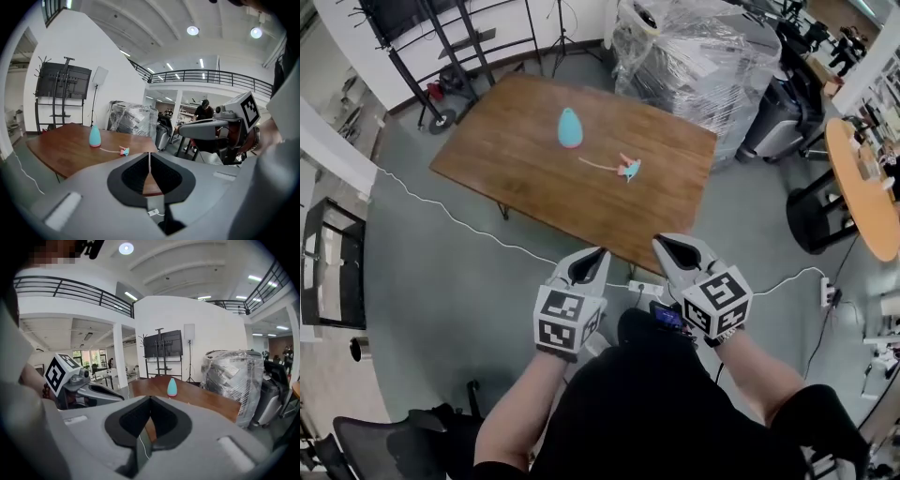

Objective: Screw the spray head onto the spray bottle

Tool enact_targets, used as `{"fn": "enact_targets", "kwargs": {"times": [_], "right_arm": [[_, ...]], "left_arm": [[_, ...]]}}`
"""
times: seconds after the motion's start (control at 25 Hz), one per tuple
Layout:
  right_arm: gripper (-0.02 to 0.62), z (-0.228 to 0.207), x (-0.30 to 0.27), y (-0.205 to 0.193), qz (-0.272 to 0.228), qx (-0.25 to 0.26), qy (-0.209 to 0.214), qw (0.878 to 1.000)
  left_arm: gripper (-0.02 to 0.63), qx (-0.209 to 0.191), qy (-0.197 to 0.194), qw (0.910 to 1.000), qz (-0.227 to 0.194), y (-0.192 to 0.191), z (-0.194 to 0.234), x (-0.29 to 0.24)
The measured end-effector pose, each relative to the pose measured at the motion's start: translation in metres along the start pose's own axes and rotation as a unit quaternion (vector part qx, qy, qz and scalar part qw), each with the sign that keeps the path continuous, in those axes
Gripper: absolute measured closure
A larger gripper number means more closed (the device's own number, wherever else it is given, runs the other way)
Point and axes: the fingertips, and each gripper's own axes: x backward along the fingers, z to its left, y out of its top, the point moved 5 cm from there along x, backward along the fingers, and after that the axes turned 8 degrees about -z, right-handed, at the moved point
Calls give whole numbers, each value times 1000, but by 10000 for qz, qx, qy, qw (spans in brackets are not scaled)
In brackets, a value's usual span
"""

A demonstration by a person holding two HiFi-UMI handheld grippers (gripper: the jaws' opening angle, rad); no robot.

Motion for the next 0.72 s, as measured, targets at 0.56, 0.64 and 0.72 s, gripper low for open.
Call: {"fn": "enact_targets", "kwargs": {"times": [0.56, 0.64, 0.72], "right_arm": [[607, -21, -39, -8, 48, -252, -668, 9974], [607, -32, -46, -14, 37, -361, -792, 9962], [607, -45, -54, -21, 25, -507, -942, 9943]], "left_arm": [[552, 36, -552, 9965, 631, -13, 46, -70], [548, -20, -625, 9945, 843, -19, 54, -90], [541, -93, -668, 9921, 1057, -24, 64, -113]]}}
